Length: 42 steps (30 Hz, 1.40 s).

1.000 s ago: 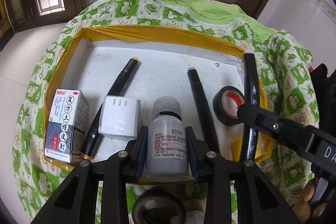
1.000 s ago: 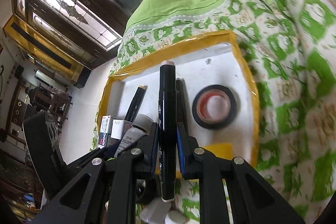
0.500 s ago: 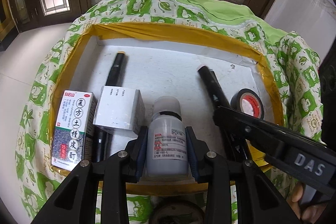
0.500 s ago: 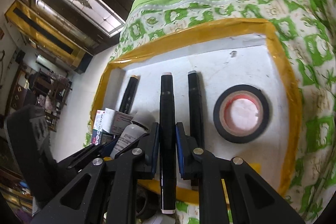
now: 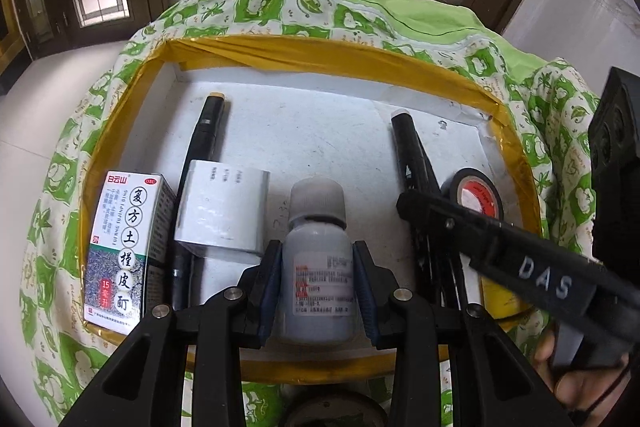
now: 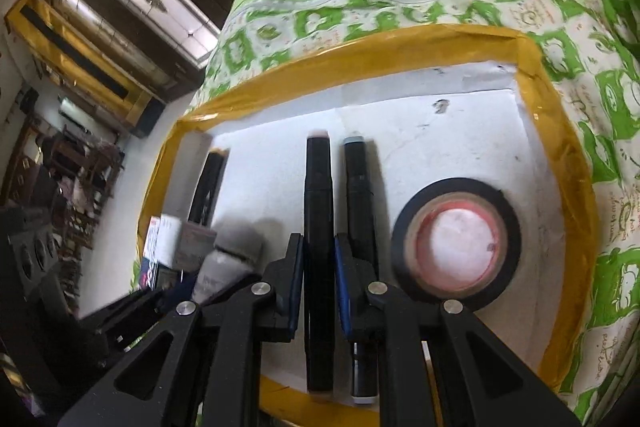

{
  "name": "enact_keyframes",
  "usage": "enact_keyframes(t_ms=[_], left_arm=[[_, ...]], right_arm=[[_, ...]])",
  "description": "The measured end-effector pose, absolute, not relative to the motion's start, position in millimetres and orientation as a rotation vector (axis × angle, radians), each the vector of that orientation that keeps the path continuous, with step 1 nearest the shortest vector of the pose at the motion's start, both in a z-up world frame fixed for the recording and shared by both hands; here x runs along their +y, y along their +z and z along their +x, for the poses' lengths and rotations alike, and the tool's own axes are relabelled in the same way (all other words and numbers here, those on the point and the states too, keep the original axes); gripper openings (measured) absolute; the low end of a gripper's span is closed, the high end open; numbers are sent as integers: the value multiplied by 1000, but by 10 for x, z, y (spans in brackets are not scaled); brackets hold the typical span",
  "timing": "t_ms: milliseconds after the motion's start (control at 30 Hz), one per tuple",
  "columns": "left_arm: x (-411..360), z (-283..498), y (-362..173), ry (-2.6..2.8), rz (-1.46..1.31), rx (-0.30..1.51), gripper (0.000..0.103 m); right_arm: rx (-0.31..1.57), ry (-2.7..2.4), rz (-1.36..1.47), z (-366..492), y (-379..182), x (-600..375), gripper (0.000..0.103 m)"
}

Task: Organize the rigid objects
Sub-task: 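Lower the bottle and marker into the tray and open both tools, then move both tools back over the remaining pile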

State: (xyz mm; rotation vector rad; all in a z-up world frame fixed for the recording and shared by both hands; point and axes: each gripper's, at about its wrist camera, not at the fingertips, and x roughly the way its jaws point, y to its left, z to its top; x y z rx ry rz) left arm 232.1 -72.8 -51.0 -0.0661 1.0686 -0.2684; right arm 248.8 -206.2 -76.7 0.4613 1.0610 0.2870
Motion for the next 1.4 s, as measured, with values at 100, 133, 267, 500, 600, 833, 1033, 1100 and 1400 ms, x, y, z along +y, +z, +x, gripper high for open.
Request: enact_keyframes(t_ms=[100,133,267,500,600,833,1033,1100,1400], left_arm=[[-736,2284,-465,-277,-64,1062,37],[-739,2268,-441,-280,-64,1058,38],[-728,2170,-293,-294,-58,1024,57],[-503,1799,-96,-300,-139,985,68],[-355,1574,-216,-298,-199,1014,69],[-66,1067,-601,-236,-324,1114,69],[-68,868,-474,-221,-318,1049,70],[-18,833,-500,-200,-343,1054,70],[226,773,-536,-132,-462,1041,70]], right_arm=[[1060,286,479,2485,-776,-2104,15],[1060,285,488,2473,-778,-2118,15],[1037,283,512,2387,-720,-2180,16],[964,276,656,2115,-481,-2456,31],[935,270,703,1934,-384,-2572,46],[991,261,715,1474,-409,-2568,64],[1084,325,696,1023,-509,-2376,64],[1102,338,672,899,-540,-2348,64],[1180,368,606,746,-693,-2240,64]])
